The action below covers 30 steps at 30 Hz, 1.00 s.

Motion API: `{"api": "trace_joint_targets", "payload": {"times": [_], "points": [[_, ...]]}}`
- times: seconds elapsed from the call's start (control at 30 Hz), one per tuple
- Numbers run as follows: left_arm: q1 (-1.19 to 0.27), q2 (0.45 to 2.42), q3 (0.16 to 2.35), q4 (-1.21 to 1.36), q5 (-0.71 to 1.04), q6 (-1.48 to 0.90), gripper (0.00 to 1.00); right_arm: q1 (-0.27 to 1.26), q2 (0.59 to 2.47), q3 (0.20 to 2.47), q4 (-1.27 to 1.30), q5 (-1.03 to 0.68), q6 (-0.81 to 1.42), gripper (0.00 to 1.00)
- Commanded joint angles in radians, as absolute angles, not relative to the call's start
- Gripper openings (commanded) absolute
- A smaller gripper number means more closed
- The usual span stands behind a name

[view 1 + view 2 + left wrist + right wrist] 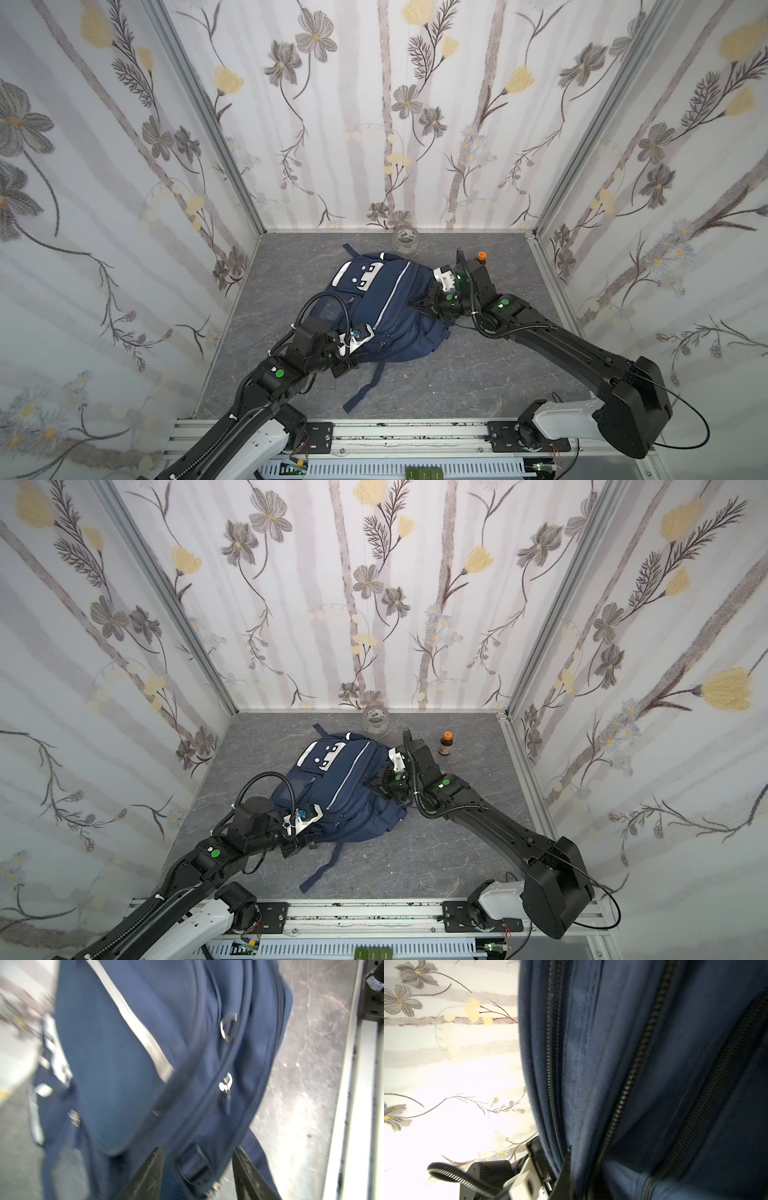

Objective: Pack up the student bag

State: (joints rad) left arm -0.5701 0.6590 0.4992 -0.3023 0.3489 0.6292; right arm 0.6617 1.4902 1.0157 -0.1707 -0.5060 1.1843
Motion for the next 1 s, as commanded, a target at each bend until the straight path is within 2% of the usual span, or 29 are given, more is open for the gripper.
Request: {"api": "trace_joint_targets", "payload": {"times": [0.0, 0.23, 0.3, 0.33, 0.4, 0.43, 0.6, 0.67, 0.73, 0.97], "points": [[-0.569, 0.659, 0.473, -0.07, 0.307, 0.769, 0.56, 0.663, 1.486, 1.031, -0.096, -0.581, 1.181, 0.0], [-0.57, 0.763, 0.482, -0.017, 0.363, 0.76, 0.42, 0.664, 1.474, 1.037, -0.09, -0.568, 1.188, 0.0], [-0.57, 0.773, 0.481, -0.021, 0.383, 0.768, 0.41, 0.663, 1.473, 1.039, -0.081, -0.567, 1.197, 0.0], [-0.569, 0.773, 0.48, -0.025, 0.394, 0.769, 0.43, 0.663, 1.472, 1.039, -0.078, -0.567, 1.2, 0.0], [-0.57, 0.779, 0.477, -0.032, 0.406, 0.769, 0.56, 0.663, 1.47, 1.04, -0.075, -0.566, 1.203, 0.0], [-0.57, 0.783, 0.478, -0.034, 0.404, 0.768, 0.57, 0.663, 1.47, 1.04, -0.076, -0.565, 1.205, 0.0], [-0.571, 0.81, 0.477, -0.032, 0.408, 0.778, 0.56, 0.663, 1.465, 1.044, -0.074, -0.565, 1.207, 0.0], [-0.57, 0.807, 0.498, -0.095, 0.422, 0.811, 0.6, 0.662, 1.465, 1.049, -0.074, -0.562, 1.208, 0.0], [-0.57, 0.783, 0.514, -0.15, 0.411, 0.823, 0.64, 0.661, 1.466, 1.055, -0.075, -0.56, 1.207, 0.0], [-0.57, 0.681, 0.502, -0.292, 0.434, 0.851, 0.65, 0.662, 1.468, 1.06, -0.078, -0.554, 1.206, 0.0]]}}
